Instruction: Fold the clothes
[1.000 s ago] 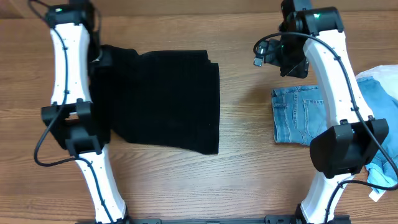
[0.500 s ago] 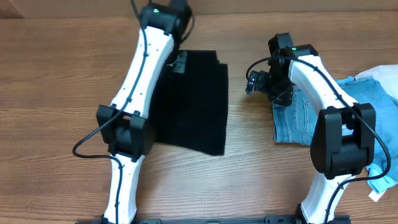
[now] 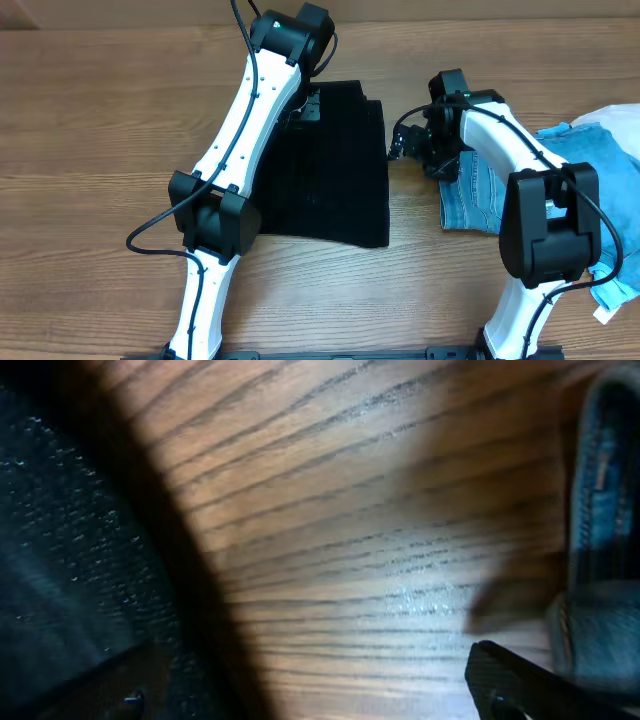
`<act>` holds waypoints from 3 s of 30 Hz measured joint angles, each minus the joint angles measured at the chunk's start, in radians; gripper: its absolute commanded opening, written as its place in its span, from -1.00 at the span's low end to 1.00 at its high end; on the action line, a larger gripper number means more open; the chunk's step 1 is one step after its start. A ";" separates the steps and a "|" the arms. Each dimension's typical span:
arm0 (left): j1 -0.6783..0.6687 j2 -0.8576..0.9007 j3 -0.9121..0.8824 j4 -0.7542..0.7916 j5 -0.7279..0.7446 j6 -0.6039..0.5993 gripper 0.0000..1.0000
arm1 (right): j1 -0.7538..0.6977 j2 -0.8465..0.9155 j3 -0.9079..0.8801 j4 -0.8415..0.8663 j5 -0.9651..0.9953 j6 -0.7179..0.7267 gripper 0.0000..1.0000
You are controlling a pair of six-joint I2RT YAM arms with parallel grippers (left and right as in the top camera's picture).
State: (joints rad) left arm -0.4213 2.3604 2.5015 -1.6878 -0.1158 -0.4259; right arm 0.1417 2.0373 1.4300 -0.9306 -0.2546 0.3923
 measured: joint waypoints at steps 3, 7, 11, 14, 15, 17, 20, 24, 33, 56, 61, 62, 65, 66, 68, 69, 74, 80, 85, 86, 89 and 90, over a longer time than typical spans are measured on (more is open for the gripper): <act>0.000 -0.038 0.000 0.005 0.001 -0.018 -0.92 | 0.000 0.000 -0.028 0.012 -0.003 0.000 0.98; -0.002 -0.100 0.007 0.005 0.029 -0.038 -0.86 | 0.000 0.000 -0.028 0.021 -0.015 0.003 1.00; -0.018 -0.103 0.007 0.000 0.022 -0.047 -0.93 | 0.000 0.000 -0.028 0.022 -0.027 0.003 0.99; -0.023 -0.103 0.007 0.000 0.006 -0.051 -0.92 | 0.000 0.000 -0.028 0.020 -0.030 0.005 0.89; -0.021 -0.106 0.007 -0.002 -0.006 -0.052 -0.92 | 0.002 0.002 -0.029 0.018 -0.031 0.004 0.82; -0.016 -0.116 0.007 -0.003 -0.027 -0.055 -0.92 | 0.004 0.002 -0.029 0.017 -0.030 0.005 0.73; 0.021 -0.158 0.007 -0.005 -0.043 -0.055 -0.92 | 0.024 0.007 -0.029 0.019 -0.029 0.006 0.72; 0.112 -0.226 0.007 -0.006 -0.046 -0.045 -0.92 | 0.087 0.008 -0.029 0.035 -0.029 0.016 0.79; 0.289 -0.247 0.007 -0.006 -0.047 0.011 -0.92 | 0.130 0.008 -0.026 0.066 -0.048 0.055 1.00; 0.172 -0.100 0.007 -0.001 -0.186 -0.085 -0.67 | -0.003 -0.225 0.051 -0.193 -0.033 0.080 1.00; 0.122 -0.065 0.007 0.027 -0.196 -0.153 -0.68 | -0.003 -0.339 0.055 -0.269 0.046 0.117 1.00; 0.110 -0.065 0.007 0.035 -0.196 -0.163 -0.67 | -0.003 -0.347 0.055 -0.279 0.054 0.122 1.00; 0.065 -0.065 0.007 0.042 -0.196 -0.198 -0.65 | -0.003 -0.357 0.055 -0.301 0.064 0.128 1.00; 0.051 -0.065 0.007 0.051 -0.196 -0.205 -0.64 | -0.003 -0.357 0.055 -0.308 0.064 0.128 1.00; 0.015 -0.064 0.007 0.082 -0.195 -0.221 -0.58 | -0.003 -0.358 0.055 -0.319 0.069 0.131 1.00; -0.003 -0.064 0.007 0.097 -0.195 -0.227 -0.49 | -0.003 -0.359 0.055 -0.320 0.072 0.131 1.00; -0.060 -0.035 0.007 0.157 -0.190 -0.265 0.80 | -0.003 -0.359 0.055 -0.332 0.072 0.131 1.00; -0.063 0.023 0.007 0.170 -0.124 -0.277 0.82 | -0.003 -0.360 0.055 -0.337 0.073 0.130 1.00; -0.063 0.025 0.007 0.192 -0.017 -0.226 0.81 | -0.003 -0.361 0.055 -0.322 0.075 0.131 1.00; -0.063 0.025 0.007 0.190 0.002 -0.217 0.80 | -0.003 -0.361 0.055 -0.317 0.073 0.131 1.00; -0.061 0.025 0.032 0.163 0.034 -0.182 0.85 | -0.003 -0.361 0.055 -0.290 0.043 0.131 1.00; -0.055 0.021 0.054 0.157 0.036 -0.172 0.88 | -0.003 -0.361 0.055 -0.276 0.028 0.131 1.00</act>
State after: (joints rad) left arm -0.4759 2.3817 2.5557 -1.5311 -0.0799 -0.5980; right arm 0.1390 1.6760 1.4853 -1.2068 -0.2268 0.5236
